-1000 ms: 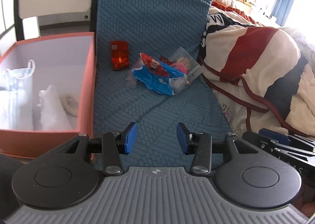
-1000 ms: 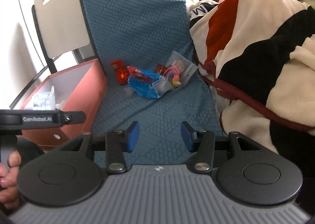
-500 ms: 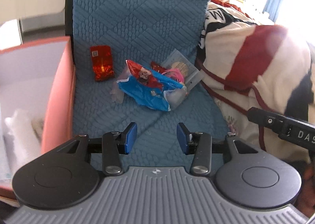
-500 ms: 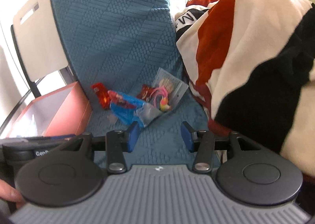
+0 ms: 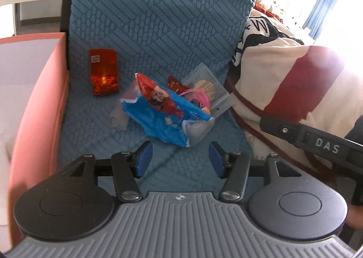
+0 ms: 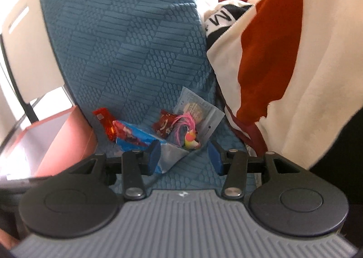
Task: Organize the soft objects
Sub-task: 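Grasp the blue snack bag with the left gripper while the right gripper grasps the pink bird toy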
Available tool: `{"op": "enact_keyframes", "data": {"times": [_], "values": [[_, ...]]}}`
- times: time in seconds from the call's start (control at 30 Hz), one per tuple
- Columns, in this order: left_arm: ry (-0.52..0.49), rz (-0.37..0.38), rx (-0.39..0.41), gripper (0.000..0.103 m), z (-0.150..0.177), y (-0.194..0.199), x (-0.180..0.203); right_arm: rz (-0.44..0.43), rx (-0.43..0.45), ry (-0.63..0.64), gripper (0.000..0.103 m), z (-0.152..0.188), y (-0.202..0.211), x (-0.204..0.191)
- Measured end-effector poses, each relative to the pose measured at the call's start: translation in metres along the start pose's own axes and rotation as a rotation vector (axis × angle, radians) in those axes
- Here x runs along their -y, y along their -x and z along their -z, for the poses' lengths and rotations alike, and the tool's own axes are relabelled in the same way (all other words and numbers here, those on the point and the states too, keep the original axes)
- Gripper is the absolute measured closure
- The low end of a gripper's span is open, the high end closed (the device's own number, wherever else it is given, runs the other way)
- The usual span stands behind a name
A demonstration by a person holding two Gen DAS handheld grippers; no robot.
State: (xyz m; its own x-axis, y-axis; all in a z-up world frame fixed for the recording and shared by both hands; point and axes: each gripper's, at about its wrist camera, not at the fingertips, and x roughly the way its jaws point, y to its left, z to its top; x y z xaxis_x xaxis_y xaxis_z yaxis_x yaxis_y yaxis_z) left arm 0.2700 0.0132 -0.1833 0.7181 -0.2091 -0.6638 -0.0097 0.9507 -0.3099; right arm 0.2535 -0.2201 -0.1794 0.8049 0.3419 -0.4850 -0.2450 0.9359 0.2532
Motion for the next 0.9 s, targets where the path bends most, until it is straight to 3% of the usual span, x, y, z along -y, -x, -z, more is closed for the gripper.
{"op": "enact_keyframes", "data": {"times": [0.23,0.47,0.9], "values": [[0.067,0.060,0.002,0.042,-0.018,-0.023,-0.005,0.001,-0.037,0.029,0.054,-0.012,-0.033,0.003],[0.194,0.110,0.003,0.042,-0.044,-0.051,-0.016,-0.019,-0.114,-0.029,0.054,-0.026,-0.077,0.010],[0.334,0.100,-0.108,0.043,-0.048,-0.104,-0.031,-0.023,-0.298,-0.080,0.059,-0.027,-0.152,0.019]]}}
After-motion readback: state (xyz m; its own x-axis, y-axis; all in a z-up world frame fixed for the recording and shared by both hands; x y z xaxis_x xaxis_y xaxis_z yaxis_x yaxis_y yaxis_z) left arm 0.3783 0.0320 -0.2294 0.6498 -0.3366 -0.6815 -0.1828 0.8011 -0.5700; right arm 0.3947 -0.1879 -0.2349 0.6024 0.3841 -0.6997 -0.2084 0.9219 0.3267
